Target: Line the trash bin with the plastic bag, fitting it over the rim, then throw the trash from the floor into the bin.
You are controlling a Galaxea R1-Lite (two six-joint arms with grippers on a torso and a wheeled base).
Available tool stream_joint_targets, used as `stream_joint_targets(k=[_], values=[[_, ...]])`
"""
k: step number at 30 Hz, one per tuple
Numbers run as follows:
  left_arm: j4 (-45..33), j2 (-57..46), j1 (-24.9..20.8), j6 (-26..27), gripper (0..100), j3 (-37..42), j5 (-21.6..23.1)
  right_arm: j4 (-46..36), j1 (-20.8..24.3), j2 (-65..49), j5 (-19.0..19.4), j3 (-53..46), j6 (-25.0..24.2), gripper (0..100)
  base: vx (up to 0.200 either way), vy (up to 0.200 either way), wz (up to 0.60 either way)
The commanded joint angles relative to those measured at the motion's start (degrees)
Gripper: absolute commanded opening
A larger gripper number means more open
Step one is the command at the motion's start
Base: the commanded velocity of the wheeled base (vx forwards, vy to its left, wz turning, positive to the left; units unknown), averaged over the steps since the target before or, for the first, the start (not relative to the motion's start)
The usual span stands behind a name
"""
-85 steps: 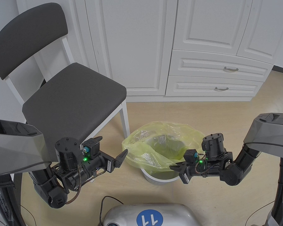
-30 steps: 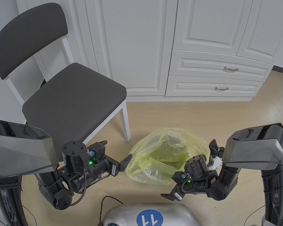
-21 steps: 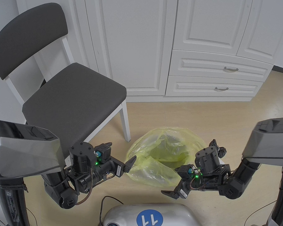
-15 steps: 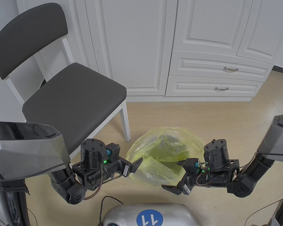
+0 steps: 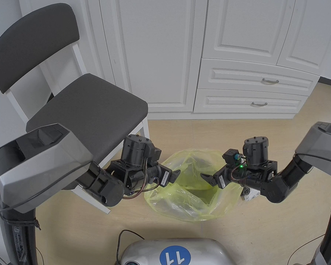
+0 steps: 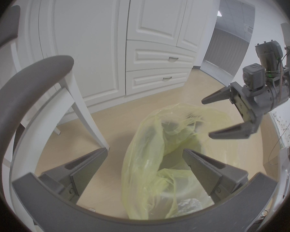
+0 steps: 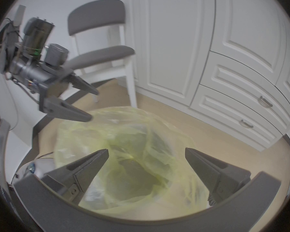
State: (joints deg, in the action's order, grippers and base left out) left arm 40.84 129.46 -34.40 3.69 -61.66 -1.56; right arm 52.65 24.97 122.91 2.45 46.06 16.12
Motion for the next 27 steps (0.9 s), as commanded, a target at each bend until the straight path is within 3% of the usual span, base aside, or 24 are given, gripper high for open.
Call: stream_joint_targets(k=[1, 7, 11, 18, 27], values=[[-7.4, 6.3, 2.2, 0.6, 100, -9.3, -0.1, -3.3, -4.3, 10.8, -3.3, 9.1, -0.1, 100, 0.000, 0.000, 0.00], [-10.7, 7.3, 3.7, 0.6, 100, -12.8, 0.1, -4.2, -6.1, 12.7, -3.9, 12.5, -0.3, 100, 0.000, 0.000, 0.00], [-10.9, 9.0, 5.0, 0.8, 100, -14.5, 0.0, -4.2, -7.0, 14.2, -7.4, 14.3, -0.1, 100, 0.000, 0.000, 0.00], [-10.3, 12.5, 7.1, 0.5, 100, -18.3, -0.8, -4.2, -7.5, 15.1, -7.8, 15.6, 0.1, 100, 0.000, 0.000, 0.00], [-7.0, 18.4, 7.5, 0.0, 100, -24.6, -4.7, -3.3, -8.4, 19.5, -11.2, 22.1, -0.6, 100, 0.000, 0.000, 0.00]])
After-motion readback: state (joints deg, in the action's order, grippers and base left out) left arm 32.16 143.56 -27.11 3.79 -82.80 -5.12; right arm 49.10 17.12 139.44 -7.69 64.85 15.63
